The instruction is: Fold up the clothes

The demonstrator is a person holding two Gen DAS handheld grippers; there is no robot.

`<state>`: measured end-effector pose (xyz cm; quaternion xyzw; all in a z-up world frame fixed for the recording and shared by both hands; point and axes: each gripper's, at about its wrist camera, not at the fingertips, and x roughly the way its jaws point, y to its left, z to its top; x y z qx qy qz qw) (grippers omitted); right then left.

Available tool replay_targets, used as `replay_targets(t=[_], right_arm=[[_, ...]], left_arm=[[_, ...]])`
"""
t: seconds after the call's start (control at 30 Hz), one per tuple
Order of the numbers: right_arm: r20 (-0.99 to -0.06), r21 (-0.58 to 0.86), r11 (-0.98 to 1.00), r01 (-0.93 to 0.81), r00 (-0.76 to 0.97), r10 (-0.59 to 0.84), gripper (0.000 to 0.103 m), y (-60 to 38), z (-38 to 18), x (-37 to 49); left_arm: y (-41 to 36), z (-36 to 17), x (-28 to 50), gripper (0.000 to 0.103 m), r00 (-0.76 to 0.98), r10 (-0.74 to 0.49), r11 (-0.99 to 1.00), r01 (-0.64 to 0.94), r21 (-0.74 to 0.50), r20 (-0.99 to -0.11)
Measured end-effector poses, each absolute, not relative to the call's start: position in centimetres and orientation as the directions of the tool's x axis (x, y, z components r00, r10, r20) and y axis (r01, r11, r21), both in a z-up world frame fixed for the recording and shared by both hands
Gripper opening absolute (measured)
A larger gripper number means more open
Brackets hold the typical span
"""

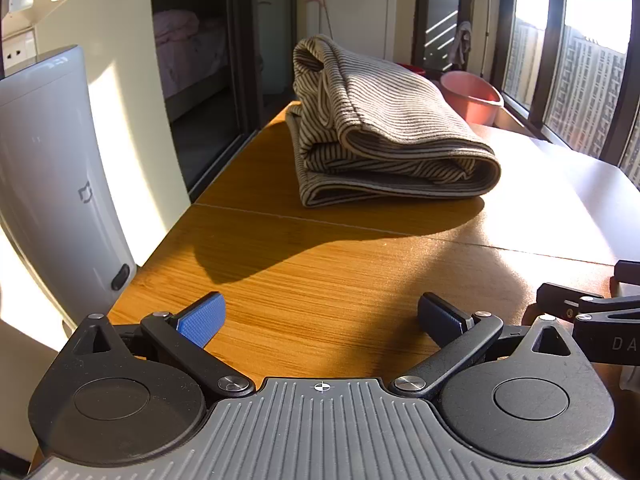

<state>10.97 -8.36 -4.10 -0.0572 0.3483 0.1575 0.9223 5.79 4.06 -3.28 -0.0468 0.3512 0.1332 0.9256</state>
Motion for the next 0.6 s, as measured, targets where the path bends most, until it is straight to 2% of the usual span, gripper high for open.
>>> replay_targets(t=[0.6], right_arm=[[-0.661, 0.004, 0.944, -0.33, 0.708, 0.25, 0.103, -8.32, -4.08, 10.95]], left_arm=[[3.91, -3.25, 5.65, 0.103, 0.717, 0.208, 0.961, -0.276, 0.003, -0.665]])
